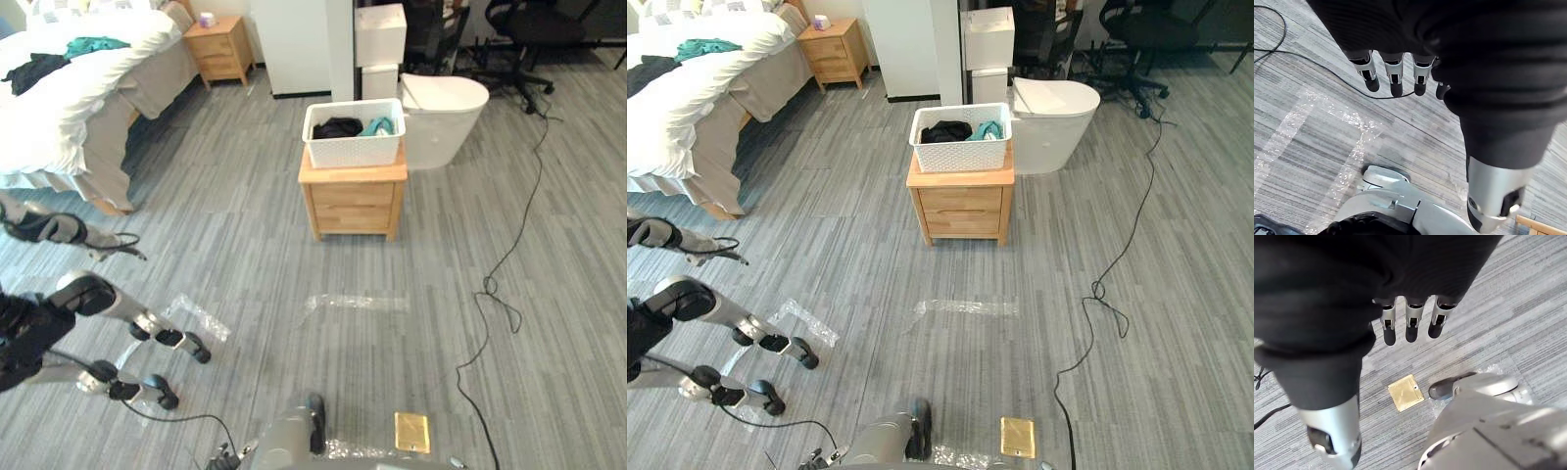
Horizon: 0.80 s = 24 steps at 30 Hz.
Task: Pick up the laundry basket with both hands and put the clothes into the washing machine.
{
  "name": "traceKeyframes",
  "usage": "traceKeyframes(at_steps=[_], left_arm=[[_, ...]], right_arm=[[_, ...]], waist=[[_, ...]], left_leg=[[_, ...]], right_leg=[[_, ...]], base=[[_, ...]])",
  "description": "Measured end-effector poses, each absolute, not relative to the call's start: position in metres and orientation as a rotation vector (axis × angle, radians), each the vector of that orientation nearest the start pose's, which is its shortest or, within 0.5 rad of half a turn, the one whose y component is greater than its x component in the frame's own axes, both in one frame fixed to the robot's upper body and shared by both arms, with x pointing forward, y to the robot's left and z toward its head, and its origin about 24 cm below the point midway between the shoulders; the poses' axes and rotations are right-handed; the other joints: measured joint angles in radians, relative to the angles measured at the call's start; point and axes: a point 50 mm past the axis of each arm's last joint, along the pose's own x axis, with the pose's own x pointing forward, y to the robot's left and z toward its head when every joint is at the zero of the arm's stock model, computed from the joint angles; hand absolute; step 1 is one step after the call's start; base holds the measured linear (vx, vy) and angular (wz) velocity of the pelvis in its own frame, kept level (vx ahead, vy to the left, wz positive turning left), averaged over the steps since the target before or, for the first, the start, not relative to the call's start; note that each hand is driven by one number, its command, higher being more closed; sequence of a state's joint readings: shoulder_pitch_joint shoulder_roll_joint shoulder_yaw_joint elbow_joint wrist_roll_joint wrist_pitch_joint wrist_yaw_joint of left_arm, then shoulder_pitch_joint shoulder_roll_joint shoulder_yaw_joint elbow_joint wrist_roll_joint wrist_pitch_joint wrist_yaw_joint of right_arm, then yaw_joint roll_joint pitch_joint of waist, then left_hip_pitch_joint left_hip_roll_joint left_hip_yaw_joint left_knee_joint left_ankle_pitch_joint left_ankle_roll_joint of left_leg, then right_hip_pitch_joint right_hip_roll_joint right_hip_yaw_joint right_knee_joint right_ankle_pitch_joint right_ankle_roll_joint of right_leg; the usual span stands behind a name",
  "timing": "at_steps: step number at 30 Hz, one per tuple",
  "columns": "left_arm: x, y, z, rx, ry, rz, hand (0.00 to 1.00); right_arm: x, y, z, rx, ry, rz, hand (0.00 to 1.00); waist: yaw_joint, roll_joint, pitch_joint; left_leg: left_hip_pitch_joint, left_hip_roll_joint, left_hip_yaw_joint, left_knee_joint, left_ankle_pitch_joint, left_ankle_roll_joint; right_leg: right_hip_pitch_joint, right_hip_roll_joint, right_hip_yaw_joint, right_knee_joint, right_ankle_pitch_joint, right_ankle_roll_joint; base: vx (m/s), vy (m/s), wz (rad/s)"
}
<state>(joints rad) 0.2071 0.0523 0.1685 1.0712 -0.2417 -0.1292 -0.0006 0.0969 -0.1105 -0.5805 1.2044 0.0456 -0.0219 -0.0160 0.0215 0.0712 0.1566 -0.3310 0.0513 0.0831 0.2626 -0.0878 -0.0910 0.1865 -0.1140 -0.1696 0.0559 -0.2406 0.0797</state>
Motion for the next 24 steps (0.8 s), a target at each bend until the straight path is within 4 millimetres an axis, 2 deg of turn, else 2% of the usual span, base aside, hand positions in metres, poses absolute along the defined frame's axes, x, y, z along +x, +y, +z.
traceKeyframes(at_steps=[2, 3, 4, 5, 6, 7, 8, 9, 11, 13, 14, 15, 17, 19, 20, 21, 22, 23, 24], left_arm=[[0.042, 0.201, -0.167, -0.232, 1.107, 0.411, 0.0], [0.042, 0.205, -0.167, -0.225, 1.106, 0.418, 0.0], [0.045, 0.209, -0.166, -0.225, 1.093, 0.429, 0.0], [0.047, 0.211, -0.165, -0.226, 1.086, 0.436, 0.0], [0.047, 0.215, -0.164, -0.22, 1.083, 0.447, 0.0], [0.047, 0.215, -0.164, -0.221, 1.082, 0.447, 0.0], [0.048, 0.214, -0.164, -0.224, 1.08, 0.446, 0.0], [0.049, 0.214, -0.164, -0.226, 1.079, 0.446, 0.0], [0.062, 0.212, -0.162, -0.24, 1.04, 0.442, 0.0], [0.076, 0.203, -0.161, -0.286, 0.999, 0.451, 0.0], [0.083, 0.199, -0.16, -0.309, 0.979, 0.454, 0.0], [0.086, 0.198, -0.16, -0.319, 0.97, 0.46, 0.0], [0.089, 0.195, -0.16, -0.366, 0.952, 0.5, 0.0], [0.081, 0.198, -0.161, -0.386, 0.96, 0.547, 0.0], [0.077, 0.196, -0.162, -0.409, 0.969, 0.571, 0.0], [0.078, 0.193, -0.163, -0.419, 0.971, 0.566, 0.0], [0.075, 0.183, -0.164, -0.458, 0.979, 0.575, 0.0], [0.069, 0.182, -0.166, -0.474, 0.993, 0.595, 0.0], [0.067, 0.184, -0.166, -0.481, 0.991, 0.614, 0.0]], right_arm=[[0.036, -0.242, -0.167, 0.282, 1.199, -0.658, 0.0], [0.032, -0.235, -0.169, 0.306, 1.211, -0.657, 0.0], [0.028, -0.231, -0.171, 0.347, 1.218, -0.672, 0.0], [0.026, -0.229, -0.172, 0.373, 1.219, -0.69, 0.0], [0.023, -0.228, -0.172, 0.422, 1.211, -0.737, 0.0], [0.022, -0.231, -0.172, 0.458, 1.191, -0.785, 0.0], [0.022, -0.233, -0.171, 0.466, 1.179, -0.799, 0.0], [0.022, -0.234, -0.171, 0.471, 1.17, -0.808, 0.0], [0.025, -0.236, -0.17, 0.473, 1.15, -0.813, 0.0], [0.03, -0.242, -0.166, 0.473, 1.093, -0.833, 0.0], [0.031, -0.244, -0.164, 0.474, 1.071, -0.844, 0.0], [0.03, -0.244, -0.164, 0.477, 1.066, -0.847, 0.0], [0.03, -0.235, -0.165, 0.488, 1.067, -0.831, 0.0], [0.028, -0.224, -0.168, 0.504, 1.084, -0.807, 0.0], [0.025, -0.216, -0.169, 0.509, 1.103, -0.788, 0.0], [0.022, -0.213, -0.17, 0.522, 1.105, -0.798, 0.0], [0.017, -0.22, -0.168, 0.507, 1.097, -0.817, 0.0], [0.017, -0.224, -0.167, 0.494, 1.093, -0.817, 0.0], [0.018, -0.225, -0.167, 0.49, 1.088, -0.815, 0.0]], waist=[[0.012, -0.018, -0.015], [0.018, -0.045, -0.032], [0.012, -0.058, -0.035], [0.012, -0.068, -0.031], [0.01, -0.085, -0.025], [-0.002, -0.087, -0.018], [-0.004, -0.081, -0.014], [-0.009, -0.07, -0.01], [-0.007, -0.059, -0.011], [-0.012, -0.033, -0.015], [-0.012, -0.023, -0.016], [-0.011, -0.022, -0.017], [-0.005, -0.042, -0.023], [-0.007, -0.07, -0.034], [-0.012, -0.059, -0.048], [-0.014, -0.05, -0.053], [-0.023, -0.016, -0.058], [-0.023, 0.004, -0.071], [-0.032, 0.01, -0.07]], left_leg=[[-0.019, -0.029, 0.001, 0.105, 0.007, 0.043], [-0.03, -0.056, 0.012, 0.175, -0.036, 0.098], [-0.017, -0.074, 0.02, 0.225, -0.09, 0.116], [0.003, -0.083, 0.028, 0.239, -0.107, 0.134], [0.061, -0.101, 0.037, 0.25, -0.142, 0.152], [0.136, -0.106, 0.034, 0.243, -0.179, 0.162], [0.177, -0.105, 0.029, 0.232, -0.192, 0.163], [0.24, -0.102, 0.027, 0.195, -0.202, 0.167], [0.36, -0.086, 0.026, 0.095, -0.207, 0.162], [0.431, -0.04, 0.022, 0.04, -0.21, 0.155], [0.461, -0.012, 0.01, 0.027, -0.221, 0.134], [0.476, -0.001, 0.004, 0.018, -0.227, 0.124], [0.533, 0.032, -0.002, 0.01, -0.259, 0.071], [0.584, 0.045, -0.004, 0.0, -0.277, 0.041], [0.623, 0.087, -0.027, -0.005, -0.285, 0.022], [0.623, 0.103, -0.042, 0.011, -0.275, 0.015], [0.614, 0.144, -0.061, 0.077, -0.252, 0.011], [0.561, 0.178, -0.078, 0.215, -0.203, 0.024], [0.522, 0.191, -0.087, 0.304, -0.158, 0.033]], right_leg=[[-0.002, -0.047, 0.015, 0.077, -0.074, 0.019], [-0.029, -0.079, 0.033, 0.199, -0.111, 0.036], [-0.095, -0.112, 0.049, 0.405, -0.113, 0.054], [-0.138, -0.129, 0.067, 0.528, -0.096, 0.074], [-0.213, -0.157, 0.101, 0.766, -0.03, 0.104], [-0.27, -0.17, 0.09, 0.952, -0.009, 0.101], [-0.288, -0.169, 0.072, 1.007, -0.014, 0.093], [-0.318, -0.17, 0.035, 1.045, -0.028, 0.069], [-0.404, -0.161, -0.066, 0.972, -0.058, 0.018], [-0.457, -0.119, -0.113, 0.695, -0.06, 0.009], [-0.476, -0.098, -0.098, 0.521, -0.027, 0.008], [-0.483, -0.094, -0.087, 0.436, 0.004, 0.007], [-0.501, -0.081, -0.013, 0.172, 0.143, 0.008], [-0.501, -0.081, -0.011, 0.103, 0.199, 0.007], [-0.504, -0.065, -0.018, 0.19, 0.306, 0.01], [-0.516, -0.055, -0.019, 0.245, 0.308, 0.007], [-0.519, -0.03, -0.041, 0.332, 0.26, -0.016], [-0.511, -0.009, -0.061, 0.38, 0.193, -0.034], [-0.496, -0.001, -0.071, 0.393, 0.168, -0.046]], base=[[0.52, 0.272, -0.32], [0.68, 0.291, -0.15], [0.56, 0.226, -0.05], [0.55, 0.214, 0.12], [0.54, 0.148, 0.04], [0.54, 0.125, -0.01], [0.42, 0.08, -0.07], [0.41, 0.062, -0.13], [0.51, 0.022, -0.07], [0.51, -0.06, 0.12], [0.43, -0.08, 0.24], [0.49, -0.116, 0.31], [0.53, -0.194, 0.15], [0.59, -0.313, 0.14], [0.74, -0.41, 0.39], [0.74, -0.443, 0.54], [0.72, -0.443, 0.31], [0.6, -0.398, 0.22], [0.45, -0.299, 0.11]])
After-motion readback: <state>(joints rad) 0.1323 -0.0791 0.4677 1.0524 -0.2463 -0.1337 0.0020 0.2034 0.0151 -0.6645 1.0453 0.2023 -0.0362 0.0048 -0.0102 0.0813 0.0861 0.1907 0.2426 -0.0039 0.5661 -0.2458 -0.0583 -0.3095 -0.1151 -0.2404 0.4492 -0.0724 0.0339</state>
